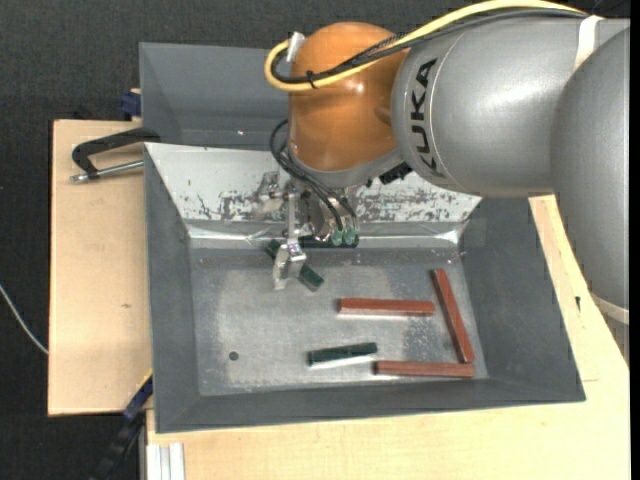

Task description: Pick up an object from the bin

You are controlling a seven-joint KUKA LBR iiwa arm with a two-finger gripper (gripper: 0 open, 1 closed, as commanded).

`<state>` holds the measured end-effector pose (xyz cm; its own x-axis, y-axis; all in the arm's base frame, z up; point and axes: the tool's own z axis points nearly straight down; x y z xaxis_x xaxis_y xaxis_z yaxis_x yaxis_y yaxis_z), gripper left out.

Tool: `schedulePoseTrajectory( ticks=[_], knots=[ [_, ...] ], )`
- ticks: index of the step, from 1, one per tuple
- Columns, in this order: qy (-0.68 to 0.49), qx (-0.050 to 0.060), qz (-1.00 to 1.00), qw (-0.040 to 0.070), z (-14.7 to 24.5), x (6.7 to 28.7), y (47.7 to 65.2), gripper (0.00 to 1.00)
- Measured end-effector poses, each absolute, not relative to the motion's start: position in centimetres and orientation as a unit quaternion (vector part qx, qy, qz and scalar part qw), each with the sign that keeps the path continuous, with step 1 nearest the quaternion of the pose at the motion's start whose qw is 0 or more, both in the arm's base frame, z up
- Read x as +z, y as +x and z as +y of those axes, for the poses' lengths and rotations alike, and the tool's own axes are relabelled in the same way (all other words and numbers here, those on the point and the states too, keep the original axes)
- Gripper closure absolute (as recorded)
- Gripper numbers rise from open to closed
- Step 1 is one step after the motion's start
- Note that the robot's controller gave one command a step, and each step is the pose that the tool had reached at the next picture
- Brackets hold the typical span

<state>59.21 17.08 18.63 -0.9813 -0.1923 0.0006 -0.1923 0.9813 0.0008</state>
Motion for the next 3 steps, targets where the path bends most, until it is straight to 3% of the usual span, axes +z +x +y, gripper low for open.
schedulePoseTrajectory(
  ticks=[1, 2, 3],
  knots=[
    [0.172, -0.001, -0.985, -0.006, 14.2, 14.9, 58.5, 0.00],
    [0.198, -0.001, -0.980, 0.004, 10.7, 14.1, 58.3, 0.00],
    [0.208, -0.001, -0.978, -0.002, 11.6, 8.1, 58.9, 1.00]
  ],
)
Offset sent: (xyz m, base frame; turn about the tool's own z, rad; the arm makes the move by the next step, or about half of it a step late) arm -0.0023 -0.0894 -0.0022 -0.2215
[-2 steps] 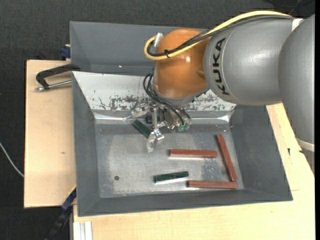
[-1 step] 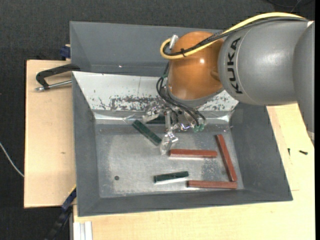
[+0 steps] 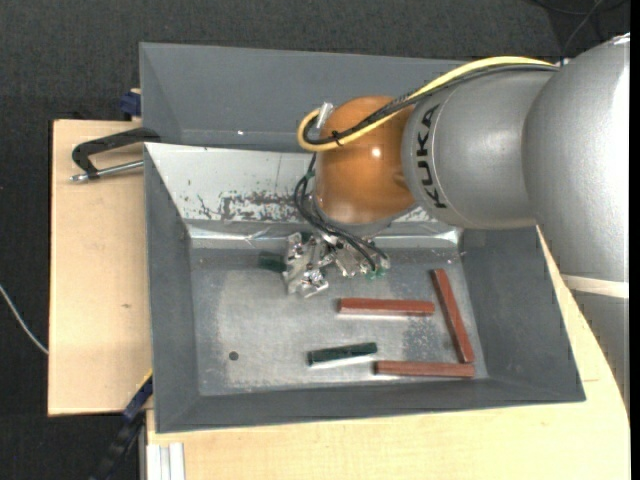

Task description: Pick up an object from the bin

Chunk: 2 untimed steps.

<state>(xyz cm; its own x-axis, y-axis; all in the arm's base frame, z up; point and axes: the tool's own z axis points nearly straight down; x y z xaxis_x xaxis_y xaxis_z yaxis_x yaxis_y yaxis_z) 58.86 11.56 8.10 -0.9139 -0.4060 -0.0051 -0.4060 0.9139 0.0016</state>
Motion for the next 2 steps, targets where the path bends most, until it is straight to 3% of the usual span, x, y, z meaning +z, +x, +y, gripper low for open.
schedulePoseTrajectory(
  ticks=[1, 2],
  knots=[
    [-0.207, 0.001, 0.978, 0.002, 11.52, 8.09, 58.83, 0.00],
    [-0.207, 0.001, 0.978, 0.001, 11.52, 8.08, 58.82, 0.00]
  ],
)
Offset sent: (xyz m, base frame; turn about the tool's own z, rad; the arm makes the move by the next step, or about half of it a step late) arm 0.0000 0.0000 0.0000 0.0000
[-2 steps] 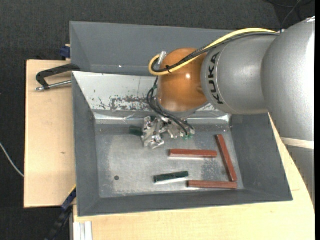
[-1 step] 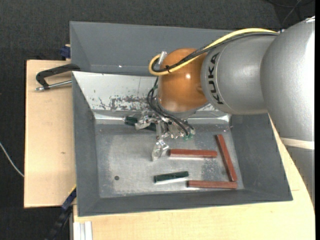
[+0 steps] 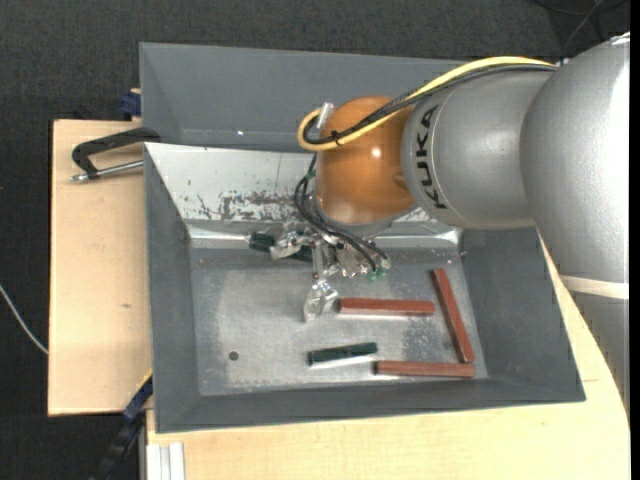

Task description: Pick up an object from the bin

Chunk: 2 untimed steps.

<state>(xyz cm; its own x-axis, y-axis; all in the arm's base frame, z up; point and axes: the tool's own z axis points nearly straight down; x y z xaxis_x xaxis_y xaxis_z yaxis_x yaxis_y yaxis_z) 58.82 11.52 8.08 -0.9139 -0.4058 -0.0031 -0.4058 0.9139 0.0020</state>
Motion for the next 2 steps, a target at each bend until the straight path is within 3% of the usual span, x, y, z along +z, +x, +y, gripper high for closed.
schedulePoseTrajectory(
  ticks=[1, 2],
  knots=[
    [-0.244, 0.001, 0.970, 0.000, 9.9, 12.8, 58.0, 0.00],
    [-0.320, 0.001, 0.947, 0.001, 5.8, 8.1, 49.3, 1.00]
  ],
)
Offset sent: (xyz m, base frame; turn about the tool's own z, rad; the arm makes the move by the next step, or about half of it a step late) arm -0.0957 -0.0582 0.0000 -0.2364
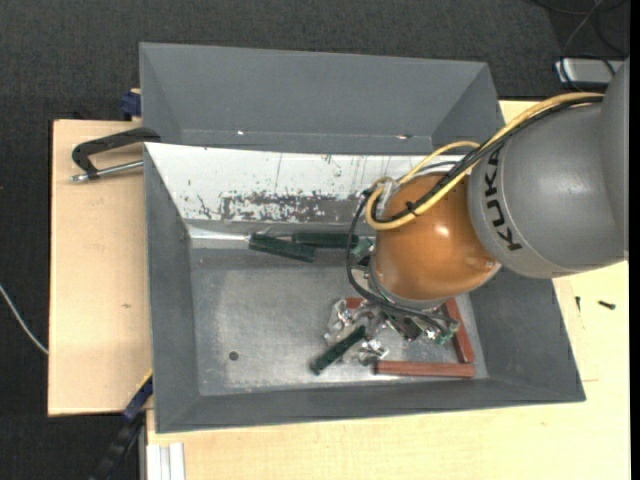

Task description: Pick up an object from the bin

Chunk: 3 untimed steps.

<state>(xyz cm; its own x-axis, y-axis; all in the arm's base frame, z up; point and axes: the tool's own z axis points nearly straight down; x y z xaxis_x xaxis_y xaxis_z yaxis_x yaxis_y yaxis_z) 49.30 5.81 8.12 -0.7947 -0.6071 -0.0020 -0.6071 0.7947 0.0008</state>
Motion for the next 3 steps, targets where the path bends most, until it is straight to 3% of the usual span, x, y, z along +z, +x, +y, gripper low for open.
schedulePoseTrajectory(
  ticks=[3],
  knots=[
    [-0.321, 0.001, 0.947, 0.001, 5.82, 8.12, 49.30, 1.00]
  ],
)
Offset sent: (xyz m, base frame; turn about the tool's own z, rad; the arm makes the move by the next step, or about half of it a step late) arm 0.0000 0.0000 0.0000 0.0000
